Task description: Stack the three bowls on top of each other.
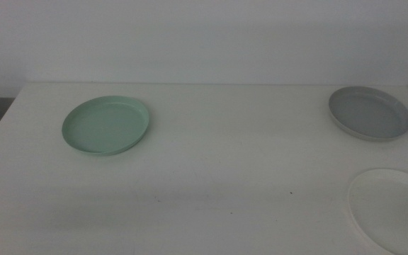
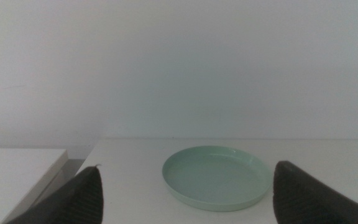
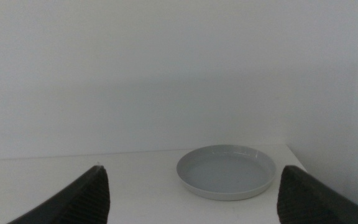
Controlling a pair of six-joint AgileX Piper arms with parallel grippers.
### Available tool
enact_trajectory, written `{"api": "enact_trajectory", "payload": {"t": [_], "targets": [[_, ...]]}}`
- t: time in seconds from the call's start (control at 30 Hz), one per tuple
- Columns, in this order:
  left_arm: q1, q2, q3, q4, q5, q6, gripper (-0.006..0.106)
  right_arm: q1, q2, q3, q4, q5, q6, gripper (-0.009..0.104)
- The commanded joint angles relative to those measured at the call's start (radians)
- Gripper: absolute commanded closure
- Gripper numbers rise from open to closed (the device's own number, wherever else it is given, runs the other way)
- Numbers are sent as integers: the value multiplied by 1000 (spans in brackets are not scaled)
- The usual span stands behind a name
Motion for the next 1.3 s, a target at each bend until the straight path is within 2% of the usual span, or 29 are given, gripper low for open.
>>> {"api": "enact_trajectory", "payload": {"t": [0.0, 0.13, 0.27, 0.33, 0.47, 0.6, 0.7, 0.77, 0.9, 1.13, 1.2, 1.27], "targets": [[1, -4, 0, 0, -12, -7, 7, -8, -4, 4, -7, -6, -3, 3], [1, -4, 0, 0, -12, -7, 7, -8, 58, -30, -7, 32, -2, 3], [1, -4, 0, 0, -12, -7, 7, -8, 292, -184, -7, 63, -2, 3], [1, -4, 0, 0, -12, -7, 7, -8, 442, -315, -7, 137, -2, 3], [1, -4, 0, 0, -12, -7, 7, -8, 693, -621, 23, 514, -2, 3], [1, -4, 0, 0, -12, -7, 7, -8, 869, -885, 23, 916, -2, 3], [1, -4, 0, 0, -12, -7, 7, -8, 954, -1010, 23, 1087, -2, 3], [1, -4, 0, 0, -12, -7, 7, -8, 991, -1055, 30, 1098, -2, 3], [1, -4, 0, 0, -12, -7, 7, -8, 1011, -1064, 39, 1007, -2, 3], [1, -4, 0, 0, -12, -7, 7, -8, 1011, -1064, 57, 1002, -2, 3], [1, -4, 0, 0, -12, -7, 7, -8, 1018, -1064, 112, 1064, -10, 3], [1, -4, 0, 0, -12, -7, 7, -8, 1040, -1064, 117, 1121, -21, 3]]}}
